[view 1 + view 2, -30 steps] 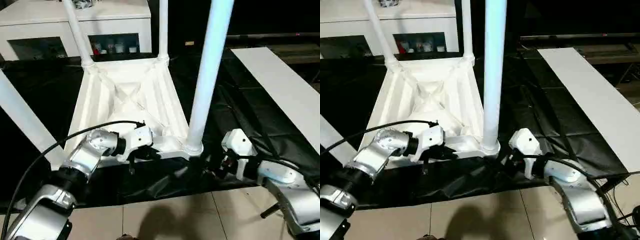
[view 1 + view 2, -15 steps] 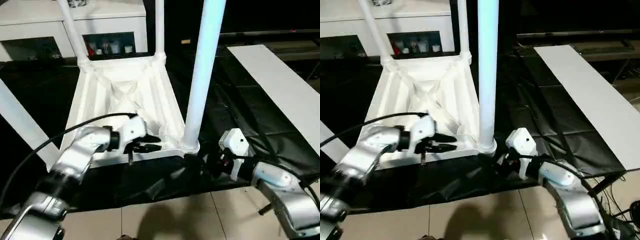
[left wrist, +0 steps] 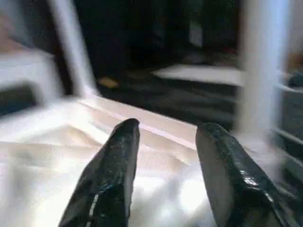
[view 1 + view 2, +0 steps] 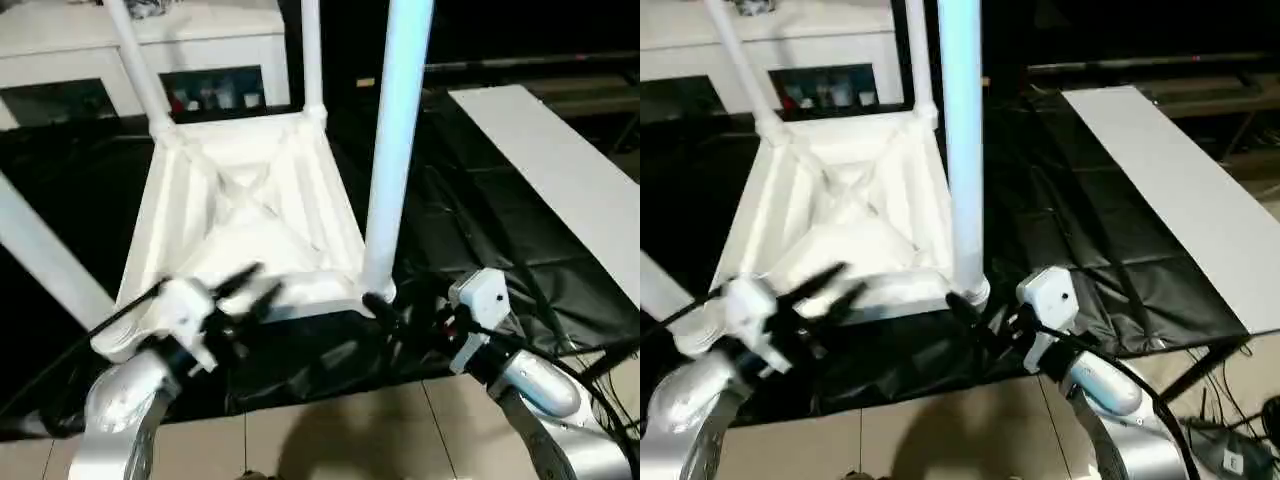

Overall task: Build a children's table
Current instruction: Rotate leg to tighten, then flip table

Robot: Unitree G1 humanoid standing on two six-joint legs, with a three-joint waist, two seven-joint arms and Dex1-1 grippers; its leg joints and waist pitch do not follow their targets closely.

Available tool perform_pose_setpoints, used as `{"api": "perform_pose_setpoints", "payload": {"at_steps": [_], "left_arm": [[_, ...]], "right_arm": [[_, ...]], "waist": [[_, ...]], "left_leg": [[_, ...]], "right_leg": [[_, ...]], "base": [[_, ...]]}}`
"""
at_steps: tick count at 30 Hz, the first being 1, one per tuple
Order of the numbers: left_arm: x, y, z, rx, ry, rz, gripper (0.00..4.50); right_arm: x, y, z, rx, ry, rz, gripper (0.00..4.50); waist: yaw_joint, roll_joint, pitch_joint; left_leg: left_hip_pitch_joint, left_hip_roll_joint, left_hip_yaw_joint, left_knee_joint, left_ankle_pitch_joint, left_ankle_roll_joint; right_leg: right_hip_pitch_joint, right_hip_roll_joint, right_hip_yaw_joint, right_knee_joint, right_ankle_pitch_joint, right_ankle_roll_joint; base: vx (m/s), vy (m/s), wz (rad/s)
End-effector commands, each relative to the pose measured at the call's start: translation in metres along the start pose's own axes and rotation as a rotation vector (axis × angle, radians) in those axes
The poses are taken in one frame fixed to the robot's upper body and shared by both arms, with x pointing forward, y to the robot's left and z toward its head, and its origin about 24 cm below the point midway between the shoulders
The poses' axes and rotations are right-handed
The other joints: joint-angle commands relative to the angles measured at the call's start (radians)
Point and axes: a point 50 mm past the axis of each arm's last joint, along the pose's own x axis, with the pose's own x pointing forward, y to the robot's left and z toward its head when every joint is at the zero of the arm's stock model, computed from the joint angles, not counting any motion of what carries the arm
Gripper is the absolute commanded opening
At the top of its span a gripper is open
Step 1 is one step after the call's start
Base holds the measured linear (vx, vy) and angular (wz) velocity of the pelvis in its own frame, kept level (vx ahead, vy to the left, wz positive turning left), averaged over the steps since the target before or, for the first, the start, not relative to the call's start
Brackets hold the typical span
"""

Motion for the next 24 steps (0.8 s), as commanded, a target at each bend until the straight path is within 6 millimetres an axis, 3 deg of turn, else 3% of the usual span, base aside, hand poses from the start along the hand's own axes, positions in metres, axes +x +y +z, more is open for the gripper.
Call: {"api": "perform_pose_setpoints", "payload": {"at_steps": [1,5,6,9,12,17,20,24], "left_arm": [[-0.013,0.005,0.013,0.117,-0.085,0.150,2.54],[-0.032,0.007,0.024,0.251,-0.139,0.369,2.87],[-0.034,0.007,0.025,0.266,-0.139,0.409,2.99],[-0.046,0.007,0.026,0.284,-0.119,0.556,3.23],[-0.054,0.017,0.024,0.263,-0.081,0.725,3.44],[-0.054,0.028,0.024,0.275,-0.079,0.823,3.82],[-0.055,0.036,0.022,0.259,-0.062,0.880,4.04],[-0.049,0.046,0.019,0.218,-0.044,0.871,4.39]], "right_arm": [[0.002,-0.001,0.002,0.012,-0.020,-0.018,4.39],[0.004,0.005,0.000,0.021,-0.023,-0.008,4.50],[0.004,0.006,-0.001,0.023,-0.023,-0.006,4.50],[0.004,0.008,-0.005,0.041,-0.018,0.001,4.50],[0.004,0.007,-0.004,0.048,-0.024,-0.012,4.50],[0.007,0.009,-0.002,0.051,-0.042,0.000,4.50],[0.007,0.010,0.000,0.053,-0.058,0.004,4.50],[0.005,0.012,0.003,0.062,-0.080,0.032,4.50]], "waist": [[-0.003,-0.005,-0.035],[-0.004,-0.007,-0.036],[-0.004,-0.011,-0.037],[-0.002,-0.010,-0.036],[0.001,-0.016,-0.038],[0.003,-0.008,-0.039],[0.002,-0.011,-0.041],[0.003,-0.008,-0.044]], "left_leg": [[0.018,0.057,-0.043,-0.093,-0.488,-0.035],[0.018,0.056,-0.044,-0.093,-0.493,-0.036],[0.020,0.057,-0.043,-0.091,-0.497,-0.036],[0.020,0.058,-0.043,-0.091,-0.493,-0.034],[0.020,0.054,-0.042,-0.087,-0.486,-0.030],[0.019,0.054,-0.047,-0.091,-0.484,-0.033],[0.017,0.052,-0.047,-0.089,-0.480,-0.034],[0.017,0.052,-0.046,-0.088,-0.466,-0.028]], "right_leg": [[0.008,-0.048,0.035,-0.108,-0.483,-0.079],[0.006,-0.044,0.035,-0.108,-0.472,-0.052],[0.005,-0.043,0.035,-0.109,-0.470,-0.049],[0.004,-0.044,0.037,-0.109,-0.468,-0.050],[0.003,-0.042,0.037,-0.107,-0.461,-0.047],[0.004,-0.038,0.035,-0.104,-0.412,-0.050],[0.008,-0.039,0.034,-0.100,-0.376,-0.059],[0.009,-0.037,0.034,-0.096,-0.341,-0.070]], "base": [[0.000,0.000,0.00],[0.000,0.000,0.00],[0.000,0.000,0.00],[0.000,0.000,0.00],[0.000,0.000,0.00],[0.000,0.000,0.00],[0.000,0.000,0.00],[0.000,0.000,0.00]]}}
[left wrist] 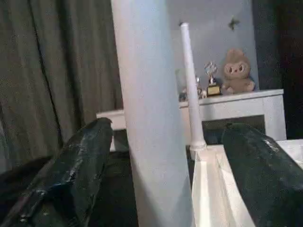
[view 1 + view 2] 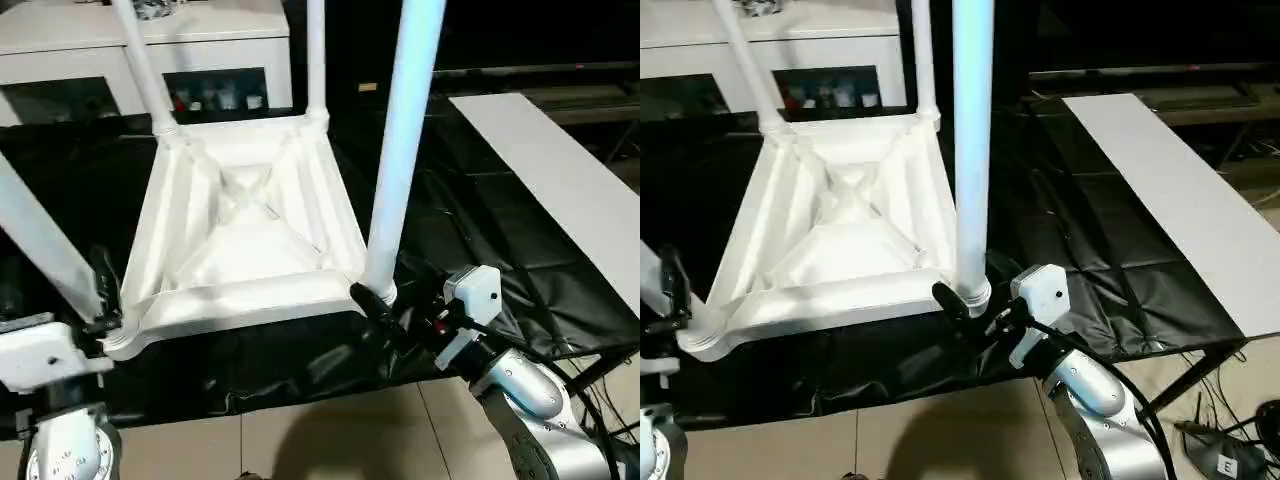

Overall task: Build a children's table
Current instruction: Flip table

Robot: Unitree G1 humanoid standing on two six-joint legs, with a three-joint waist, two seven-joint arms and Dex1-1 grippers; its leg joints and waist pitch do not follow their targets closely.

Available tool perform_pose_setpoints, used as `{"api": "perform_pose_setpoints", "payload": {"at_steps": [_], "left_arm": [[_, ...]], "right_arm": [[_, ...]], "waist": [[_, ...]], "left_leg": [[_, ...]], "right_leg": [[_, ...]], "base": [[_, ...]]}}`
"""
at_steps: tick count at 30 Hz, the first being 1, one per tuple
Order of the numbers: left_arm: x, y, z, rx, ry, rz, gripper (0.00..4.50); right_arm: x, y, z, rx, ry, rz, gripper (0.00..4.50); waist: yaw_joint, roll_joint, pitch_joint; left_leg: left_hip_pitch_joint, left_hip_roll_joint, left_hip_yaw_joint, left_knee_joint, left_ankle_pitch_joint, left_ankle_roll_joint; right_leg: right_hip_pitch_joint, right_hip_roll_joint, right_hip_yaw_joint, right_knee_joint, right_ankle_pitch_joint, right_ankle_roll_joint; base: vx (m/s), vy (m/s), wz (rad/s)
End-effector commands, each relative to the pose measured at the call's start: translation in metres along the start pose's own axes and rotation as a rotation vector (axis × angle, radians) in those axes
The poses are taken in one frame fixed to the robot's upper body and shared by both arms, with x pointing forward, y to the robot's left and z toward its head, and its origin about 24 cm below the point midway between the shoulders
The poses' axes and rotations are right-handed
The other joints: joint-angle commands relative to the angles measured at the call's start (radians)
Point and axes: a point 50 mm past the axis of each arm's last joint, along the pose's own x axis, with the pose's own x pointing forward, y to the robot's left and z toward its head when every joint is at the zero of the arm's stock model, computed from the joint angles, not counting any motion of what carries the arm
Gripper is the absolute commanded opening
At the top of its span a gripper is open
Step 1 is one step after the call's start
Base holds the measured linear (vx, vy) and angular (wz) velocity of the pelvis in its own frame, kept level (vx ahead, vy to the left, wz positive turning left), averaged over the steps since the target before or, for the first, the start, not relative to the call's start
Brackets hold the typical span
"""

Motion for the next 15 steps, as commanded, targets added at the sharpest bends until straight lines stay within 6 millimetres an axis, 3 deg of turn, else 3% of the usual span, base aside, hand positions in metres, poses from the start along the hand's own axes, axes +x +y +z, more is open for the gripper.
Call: {"api": "perform_pose_setpoints", "payload": {"at_steps": [1,2,9,15], "left_arm": [[0.010,0.000,-0.007,-0.032,0.047,-0.009,4.46],[0.014,0.002,-0.007,-0.032,0.053,0.003,4.46],[0.041,0.010,-0.009,-0.049,0.084,0.023,4.46],[0.055,0.008,-0.001,-0.046,0.070,-0.027,4.46]], "right_arm": [[-0.002,0.002,0.005,0.012,-0.026,0.034,4.50],[-0.002,0.006,0.006,0.025,-0.024,0.080,4.50],[-0.011,0.018,0.007,0.051,0.034,0.291,4.50],[-0.006,0.008,0.005,0.002,0.052,0.253,4.50]], "waist": [[0.004,0.006,-0.040],[0.006,0.012,-0.041],[0.009,0.012,-0.045],[0.010,0.013,-0.046]], "left_leg": [[0.019,0.052,-0.042,-0.089,-0.465,-0.029],[0.021,0.050,-0.043,-0.088,-0.464,-0.028],[0.017,0.050,-0.043,-0.084,-0.418,-0.014],[0.018,0.050,-0.041,-0.082,-0.411,-0.013]], "right_leg": [[0.006,-0.038,0.035,-0.092,-0.328,-0.079],[0.007,-0.037,0.034,-0.088,-0.315,-0.082],[0.017,-0.038,0.032,-0.081,-0.238,-0.110],[0.017,-0.041,0.031,-0.079,-0.238,-0.131]], "base": [[0.000,0.000,0.00],[0.000,0.000,0.00],[0.000,0.000,0.00],[0.000,0.000,0.00]]}}
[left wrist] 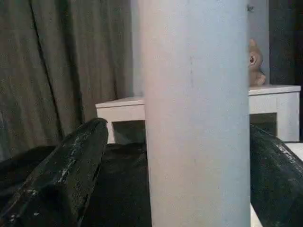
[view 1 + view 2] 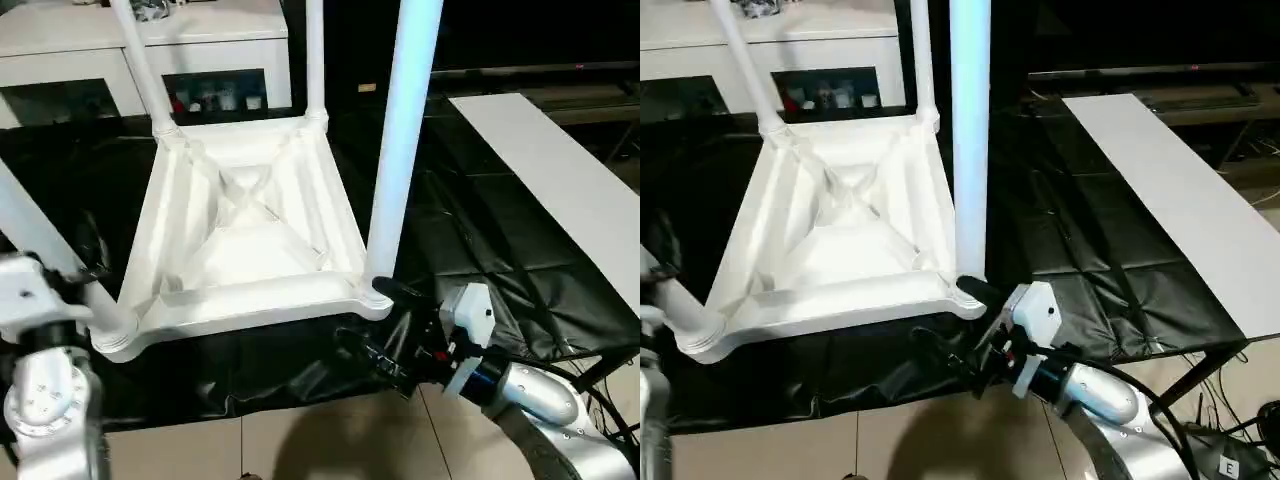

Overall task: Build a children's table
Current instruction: Flip table

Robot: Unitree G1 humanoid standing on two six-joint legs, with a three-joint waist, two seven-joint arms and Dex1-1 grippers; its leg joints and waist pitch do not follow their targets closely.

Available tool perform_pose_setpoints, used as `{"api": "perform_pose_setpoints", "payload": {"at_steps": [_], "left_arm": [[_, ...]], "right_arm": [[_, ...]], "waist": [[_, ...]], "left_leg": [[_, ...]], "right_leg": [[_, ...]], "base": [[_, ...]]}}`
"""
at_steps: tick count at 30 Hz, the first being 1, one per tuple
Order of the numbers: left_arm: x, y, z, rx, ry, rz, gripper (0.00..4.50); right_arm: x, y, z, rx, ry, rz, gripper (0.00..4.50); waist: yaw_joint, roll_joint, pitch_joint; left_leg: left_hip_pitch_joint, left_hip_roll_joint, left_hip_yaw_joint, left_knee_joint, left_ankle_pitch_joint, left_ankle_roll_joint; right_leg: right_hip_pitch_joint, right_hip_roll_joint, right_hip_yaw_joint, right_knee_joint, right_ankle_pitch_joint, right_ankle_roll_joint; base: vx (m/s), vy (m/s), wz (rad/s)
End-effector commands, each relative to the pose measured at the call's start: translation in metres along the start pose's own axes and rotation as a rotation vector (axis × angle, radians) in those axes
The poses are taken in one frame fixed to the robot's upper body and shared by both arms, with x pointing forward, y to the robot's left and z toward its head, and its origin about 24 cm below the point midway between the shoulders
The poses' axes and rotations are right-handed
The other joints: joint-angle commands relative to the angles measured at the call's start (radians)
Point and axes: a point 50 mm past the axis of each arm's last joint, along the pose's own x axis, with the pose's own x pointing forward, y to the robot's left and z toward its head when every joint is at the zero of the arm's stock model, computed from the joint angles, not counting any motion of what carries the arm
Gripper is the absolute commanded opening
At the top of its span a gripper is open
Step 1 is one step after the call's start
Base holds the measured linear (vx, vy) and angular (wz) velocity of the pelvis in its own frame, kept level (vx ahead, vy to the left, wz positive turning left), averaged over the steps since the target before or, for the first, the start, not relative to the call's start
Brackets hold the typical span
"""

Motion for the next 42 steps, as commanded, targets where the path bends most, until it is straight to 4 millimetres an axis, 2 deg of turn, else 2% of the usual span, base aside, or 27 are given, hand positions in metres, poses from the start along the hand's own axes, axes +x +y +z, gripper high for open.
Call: {"api": "perform_pose_setpoints", "payload": {"at_steps": [1,4,9,19,20,22,24,27,30,32,33,34,37,38,40,42], "left_arm": [[0.004,-0.003,0.003,-0.010,0.012,-0.031,4.30],[0.005,-0.004,0.001,-0.031,0.043,-0.034,4.08],[0.004,-0.003,-0.003,0.001,0.102,-0.029,3.68],[-0.004,-0.002,0.001,0.009,0.173,-0.017,2.76],[-0.005,-0.001,0.002,0.008,0.174,-0.015,2.76],[-0.005,-0.003,0.004,-0.011,0.181,-0.010,2.45],[-0.005,-0.004,0.005,-0.029,0.188,-0.004,2.38],[-0.004,-0.011,0.004,-0.147,0.220,0.015,2.14],[-0.004,-0.020,0.002,-0.345,0.278,0.032,1.93],[-0.005,-0.029,0.001,-0.468,0.307,0.024,1.88],[-0.005,-0.032,0.001,-0.498,0.313,0.020,1.88],[-0.007,-0.044,0.001,-0.612,0.341,-0.017,1.88],[-0.010,-0.053,-0.002,-0.674,0.373,-0.016,1.88],[-0.011,-0.055,-0.005,-0.704,0.389,-0.003,1.88],[-0.012,-0.058,-0.007,-0.747,0.411,0.011,1.88],[-0.011,-0.060,-0.010,-0.793,0.435,0.027,1.88]], "right_arm": [[0.003,-0.005,0.004,-0.033,-0.005,-0.021,4.50],[0.005,-0.005,0.003,-0.026,-0.006,-0.019,4.50],[0.008,-0.002,0.002,-0.026,0.010,-0.001,4.50],[0.009,-0.005,-0.002,-0.034,0.038,-0.003,4.50],[0.009,-0.005,-0.003,-0.034,0.042,-0.003,4.50],[0.009,-0.005,-0.004,-0.038,0.053,-0.009,4.50],[0.009,-0.006,-0.005,-0.034,0.058,-0.022,4.50],[0.010,-0.007,-0.008,-0.026,0.069,-0.030,4.50],[0.011,-0.005,-0.008,-0.013,0.066,-0.014,4.50],[0.011,-0.003,-0.009,-0.008,0.068,-0.009,4.50],[0.012,-0.003,-0.010,-0.007,0.069,-0.009,4.50],[0.013,-0.002,-0.011,-0.002,0.075,-0.008,4.50],[0.014,-0.002,-0.011,0.014,0.067,-0.018,4.50],[0.015,-0.004,-0.011,0.023,0.055,-0.040,4.50],[0.016,-0.007,-0.011,0.037,0.047,-0.075,4.50],[0.018,-0.012,-0.012,0.055,0.047,-0.123,4.50]], "waist": [[0.005,0.008,-0.040],[0.009,0.007,-0.040],[0.015,0.009,-0.041],[0.016,0.010,-0.041],[0.016,0.013,-0.040],[0.015,0.012,-0.041],[0.015,0.012,-0.040],[0.016,0.011,-0.040],[0.017,0.007,-0.038],[0.019,0.000,-0.037],[0.019,0.000,-0.035],[0.020,-0.002,-0.038],[0.028,0.004,-0.040],[0.032,-0.002,-0.040],[0.039,0.002,-0.040],[0.045,0.001,-0.043]], "left_leg": [[0.019,0.050,-0.040,-0.085,-0.417,-0.017],[0.022,0.050,-0.040,-0.085,-0.432,-0.024],[0.021,0.050,-0.042,-0.087,-0.433,-0.029],[0.016,0.051,-0.042,-0.088,-0.419,-0.026],[0.017,0.051,-0.043,-0.088,-0.417,-0.025],[0.016,0.051,-0.043,-0.088,-0.414,-0.026],[0.017,0.050,-0.041,-0.087,-0.416,-0.024],[0.017,0.049,-0.040,-0.086,-0.415,-0.025],[0.018,0.049,-0.040,-0.085,-0.424,-0.027],[0.015,0.046,-0.039,-0.083,-0.406,-0.016],[0.013,0.046,-0.038,-0.084,-0.399,-0.012],[0.013,0.045,-0.037,-0.080,-0.374,-0.003],[0.012,0.045,-0.032,-0.074,-0.318,0.022],[0.011,0.044,-0.029,-0.071,-0.301,0.029],[0.008,0.043,-0.029,-0.072,-0.282,0.034],[0.011,0.045,-0.029,-0.072,-0.273,0.029]], "right_leg": [[0.014,-0.042,0.032,-0.083,-0.265,-0.128],[0.012,-0.042,0.032,-0.087,-0.303,-0.119],[0.012,-0.042,0.032,-0.087,-0.306,-0.106],[0.016,-0.042,0.031,-0.084,-0.274,-0.118],[0.015,-0.041,0.030,-0.084,-0.266,-0.119],[0.017,-0.041,0.030,-0.082,-0.253,-0.122],[0.015,-0.040,0.030,-0.084,-0.251,-0.127],[0.015,-0.041,0.030,-0.083,-0.256,-0.132],[0.015,-0.041,0.030,-0.086,-0.285,-0.131],[0.016,-0.043,0.031,-0.088,-0.319,-0.119],[0.015,-0.043,0.031,-0.090,-0.328,-0.117],[0.016,-0.045,0.032,-0.089,-0.333,-0.113],[0.013,-0.044,0.034,-0.089,-0.313,-0.120],[0.012,-0.043,0.035,-0.089,-0.307,-0.122],[0.012,-0.043,0.034,-0.087,-0.320,-0.117],[0.012,-0.041,0.034,-0.085,-0.318,-0.107]], "base": [[0.000,0.000,0.00],[0.000,0.000,0.00],[0.000,0.000,0.00],[0.000,0.000,0.00],[0.000,0.000,0.00],[0.000,0.000,0.00],[0.000,0.000,0.00],[0.000,0.000,0.00],[0.000,0.000,0.00],[0.000,0.000,0.00],[0.000,0.000,0.00],[0.000,0.000,0.00],[0.000,0.000,0.00],[0.000,0.000,0.00],[0.000,0.000,0.00],[0.000,0.000,0.00]]}}
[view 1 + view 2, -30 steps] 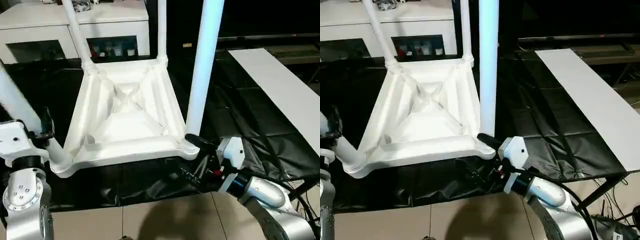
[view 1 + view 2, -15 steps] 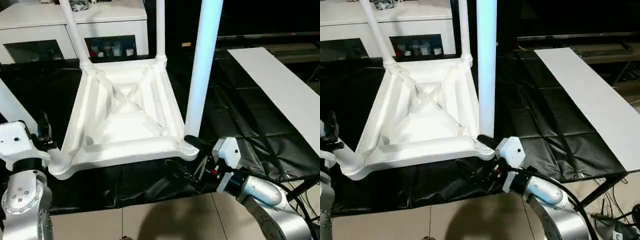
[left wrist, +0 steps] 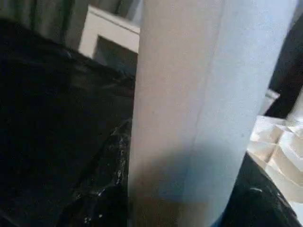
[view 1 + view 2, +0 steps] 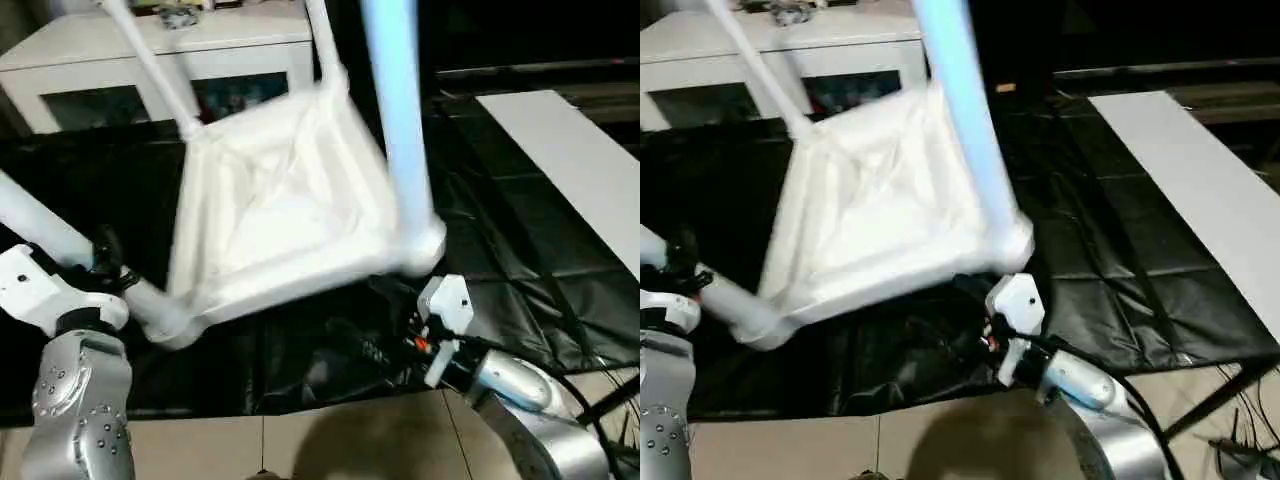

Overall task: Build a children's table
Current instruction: Flip table

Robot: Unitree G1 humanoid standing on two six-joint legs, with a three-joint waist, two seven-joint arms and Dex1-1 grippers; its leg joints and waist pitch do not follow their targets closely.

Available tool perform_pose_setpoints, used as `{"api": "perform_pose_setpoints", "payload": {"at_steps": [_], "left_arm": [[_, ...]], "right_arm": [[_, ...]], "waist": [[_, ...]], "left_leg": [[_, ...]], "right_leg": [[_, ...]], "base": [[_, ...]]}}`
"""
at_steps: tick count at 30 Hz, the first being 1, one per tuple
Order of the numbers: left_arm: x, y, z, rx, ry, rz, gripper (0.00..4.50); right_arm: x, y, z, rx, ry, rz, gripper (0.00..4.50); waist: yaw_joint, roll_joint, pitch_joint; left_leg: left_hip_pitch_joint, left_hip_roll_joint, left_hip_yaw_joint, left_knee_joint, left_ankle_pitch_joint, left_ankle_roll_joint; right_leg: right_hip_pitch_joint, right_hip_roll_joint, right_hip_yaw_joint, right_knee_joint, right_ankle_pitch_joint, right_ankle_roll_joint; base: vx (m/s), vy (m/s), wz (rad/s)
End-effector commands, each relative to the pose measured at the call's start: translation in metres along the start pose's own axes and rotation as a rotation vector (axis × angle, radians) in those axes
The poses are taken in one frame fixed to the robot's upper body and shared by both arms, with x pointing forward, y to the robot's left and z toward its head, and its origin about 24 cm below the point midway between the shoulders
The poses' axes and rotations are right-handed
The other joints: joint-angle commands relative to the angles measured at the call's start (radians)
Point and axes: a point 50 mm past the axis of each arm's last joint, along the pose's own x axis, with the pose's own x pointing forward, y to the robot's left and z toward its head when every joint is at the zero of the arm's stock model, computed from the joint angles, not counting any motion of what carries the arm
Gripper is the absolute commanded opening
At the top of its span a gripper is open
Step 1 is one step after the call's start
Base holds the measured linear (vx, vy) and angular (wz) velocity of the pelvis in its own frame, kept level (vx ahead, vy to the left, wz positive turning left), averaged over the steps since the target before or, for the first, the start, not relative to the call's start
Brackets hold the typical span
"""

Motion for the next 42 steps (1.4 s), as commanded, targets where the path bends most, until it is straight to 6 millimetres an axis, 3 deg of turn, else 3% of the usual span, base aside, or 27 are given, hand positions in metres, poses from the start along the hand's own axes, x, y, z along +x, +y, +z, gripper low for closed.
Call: {"api": "perform_pose_setpoints", "payload": {"at_steps": [1,3,6,8,10,17,25,30,32,37,42], "left_arm": [[0.001,-0.015,-0.024,-0.199,0.099,-0.005,1.88],[0.004,-0.020,-0.027,-0.211,0.125,-0.031,1.88],[0.007,-0.027,-0.030,-0.210,0.148,-0.068,1.88],[0.010,-0.028,-0.031,-0.225,0.148,-0.067,1.88],[0.012,-0.029,-0.031,-0.241,0.144,-0.065,1.88],[0.011,-0.028,-0.033,-0.259,0.151,-0.047,1.88],[0.011,-0.029,-0.034,-0.261,0.152,-0.054,1.88],[0.010,-0.033,-0.033,-0.261,0.149,-0.074,1.88],[0.009,-0.034,-0.033,-0.267,0.146,-0.080,1.88],[0.008,-0.034,-0.032,-0.259,0.144,-0.089,1.88],[0.008,-0.033,-0.031,-0.263,0.132,-0.079,1.88]], "right_arm": [[0.000,-0.006,-0.001,0.019,0.011,-0.045,4.50],[0.004,-0.014,-0.006,0.049,0.028,-0.121,4.50],[0.015,-0.023,-0.005,0.159,-0.023,-0.214,4.50],[0.023,-0.031,-0.009,0.295,-0.028,-0.296,4.50],[0.031,-0.032,-0.012,0.387,-0.026,-0.305,4.50],[0.058,-0.030,-0.001,0.546,-0.132,-0.243,4.50],[0.086,-0.033,0.006,0.550,-0.148,-0.224,4.50],[0.091,-0.053,-0.012,0.561,-0.047,-0.427,4.33],[0.090,-0.058,-0.012,0.624,-0.075,-0.450,4.13],[0.088,-0.068,-0.010,0.651,-0.101,-0.495,3.77],[0.086,-0.077,-0.005,0.659,-0.132,-0.525,3.35]], "waist": [[-0.005,-0.026,-0.042],[-0.008,-0.029,-0.041],[-0.013,-0.027,-0.038],[-0.015,-0.030,-0.038],[-0.016,-0.025,-0.040],[-0.014,-0.024,-0.048],[-0.008,-0.023,-0.055],[-0.016,-0.023,-0.055],[-0.014,-0.021,-0.055],[-0.013,-0.020,-0.058],[-0.013,-0.019,-0.058]], "left_leg": [[0.014,0.047,-0.030,-0.074,-0.276,0.022],[0.013,0.046,-0.031,-0.076,-0.281,0.014],[0.020,0.042,-0.031,-0.078,-0.333,-0.004],[0.019,0.043,-0.034,-0.081,-0.340,-0.017],[0.024,0.041,-0.034,-0.080,-0.346,-0.024],[0.012,0.045,-0.032,-0.082,-0.278,-0.024],[0.015,0.047,-0.027,-0.077,-0.228,-0.031],[0.014,0.044,-0.026,-0.077,-0.218,-0.034],[0.019,0.045,-0.024,-0.077,-0.251,-0.030],[0.017,0.046,-0.024,-0.075,-0.220,-0.028],[0.017,0.045,-0.023,-0.075,-0.218,-0.026]], "right_leg": [[0.011,-0.037,0.032,-0.087,-0.313,-0.113],[0.012,-0.036,0.032,-0.087,-0.323,-0.102],[0.002,-0.039,0.033,-0.096,-0.416,-0.085],[0.003,-0.038,0.033,-0.097,-0.425,-0.061],[-0.001,-0.037,0.033,-0.097,-0.421,-0.057],[0.009,-0.040,0.032,-0.084,-0.322,-0.071],[0.012,-0.040,0.033,-0.074,-0.216,-0.095],[0.016,-0.038,0.030,-0.069,-0.202,-0.111],[0.013,-0.040,0.033,-0.074,-0.241,-0.103],[0.016,-0.037,0.031,-0.068,-0.180,-0.102],[0.018,-0.038,0.031,-0.067,-0.183,-0.108]], "base": [[0.000,0.000,0.00],[0.000,0.000,0.00],[0.000,0.000,0.00],[0.000,0.000,0.00],[0.000,0.000,0.00],[0.000,0.000,0.00],[0.000,0.000,0.00],[0.000,0.000,0.00],[0.000,0.000,0.00],[0.000,0.000,0.00],[0.000,0.000,0.00]]}}
